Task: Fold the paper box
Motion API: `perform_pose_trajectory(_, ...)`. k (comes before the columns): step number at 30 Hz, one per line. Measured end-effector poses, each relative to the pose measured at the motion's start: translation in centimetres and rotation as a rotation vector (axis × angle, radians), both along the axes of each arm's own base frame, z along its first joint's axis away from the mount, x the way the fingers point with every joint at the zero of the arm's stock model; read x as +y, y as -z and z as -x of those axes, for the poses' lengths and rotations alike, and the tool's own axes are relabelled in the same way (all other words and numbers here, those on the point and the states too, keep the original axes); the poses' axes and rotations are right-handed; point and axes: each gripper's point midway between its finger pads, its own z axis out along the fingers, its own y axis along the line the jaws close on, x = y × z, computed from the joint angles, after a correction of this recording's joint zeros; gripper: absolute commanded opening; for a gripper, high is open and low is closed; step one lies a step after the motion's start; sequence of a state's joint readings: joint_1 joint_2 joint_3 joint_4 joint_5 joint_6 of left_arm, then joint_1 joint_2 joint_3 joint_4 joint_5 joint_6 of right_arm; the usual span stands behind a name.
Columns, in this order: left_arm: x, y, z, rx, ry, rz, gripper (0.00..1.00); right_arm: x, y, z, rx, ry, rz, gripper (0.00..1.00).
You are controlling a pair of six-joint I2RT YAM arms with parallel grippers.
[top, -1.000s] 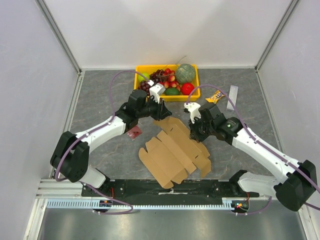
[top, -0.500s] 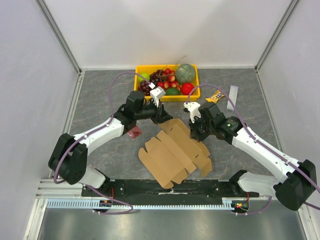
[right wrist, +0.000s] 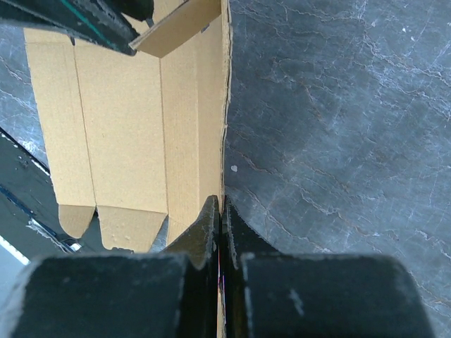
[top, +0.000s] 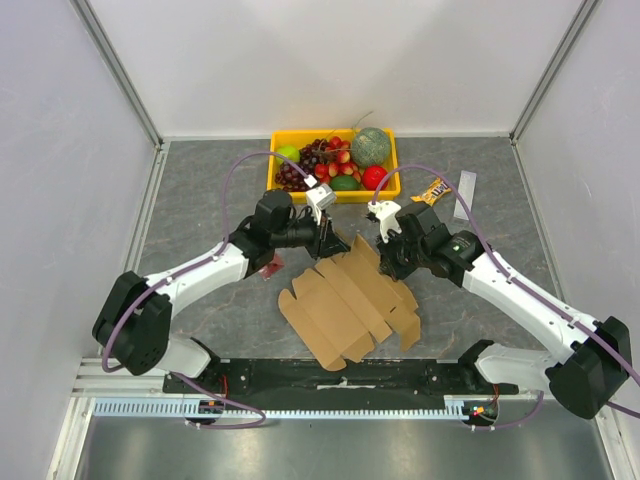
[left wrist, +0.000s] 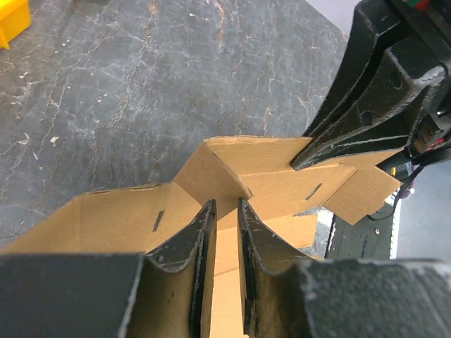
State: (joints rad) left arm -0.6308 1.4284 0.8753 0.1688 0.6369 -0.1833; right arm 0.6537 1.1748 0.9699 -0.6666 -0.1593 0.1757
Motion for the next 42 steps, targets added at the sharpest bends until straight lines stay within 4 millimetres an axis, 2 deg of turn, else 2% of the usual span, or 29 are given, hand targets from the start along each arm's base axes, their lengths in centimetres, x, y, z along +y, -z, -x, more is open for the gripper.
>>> perform_pose_trajectory(4, -0.1, -0.1, 0.0, -0.006, -0.009, -0.003, 0.23, 0.0, 0.0, 0.0, -0.001, 0.001, 0.002, 0.00)
perform_pose_trajectory(6, 0.4, -0.2, -0.7, -0.020, -0.053, -0.013, 0.23, -0.1, 0.1, -0.1, -0.002, 0.004, 0.008, 0.00)
perform_pose_trajectory(11, 3.3, -0.6, -3.2, -0.045, -0.235, -0.028, 0.24, -0.5, 0.2, -0.2, -0.009, 0.016, 0.025, 0.00)
perform_pose_trajectory(14, 5.3, -0.1, -4.8, -0.039, -0.349, -0.050, 0.22, -0.5, 0.2, -0.3, -0.010, 0.018, 0.027, 0.00)
perform_pose_trajectory(18, 6.2, 2.3, -5.3, 0.005, -0.404, -0.095, 0.19, -0.6, 0.2, -0.3, -0.011, 0.019, 0.028, 0.00)
perform_pose_trajectory(24, 6.7, 8.5, -5.2, 0.133, -0.431, -0.211, 0.14, -0.6, 0.2, -0.3, -0.010, 0.019, 0.028, 0.00)
perform_pose_trajectory(28, 7.1, 11.1, -5.0, 0.185, -0.447, -0.266, 0.14, -0.6, 0.2, -0.3, -0.010, 0.019, 0.028, 0.00)
perform_pose_trajectory(32, 7.5, 12.0, -5.3, 0.197, -0.473, -0.299, 0.11, -0.5, 0.2, -0.2, -0.010, 0.018, 0.028, 0.00)
perform_pose_trajectory(37, 7.4, 12.2, -6.0, 0.200, -0.488, -0.317, 0.07, -0.5, 0.2, -0.3, -0.011, 0.018, 0.028, 0.00)
perform_pose_trajectory(42, 6.7, 12.4, -5.3, 0.204, -0.462, -0.326, 0.02, -0.5, 0.2, -0.3, -0.010, 0.019, 0.028, 0.00)
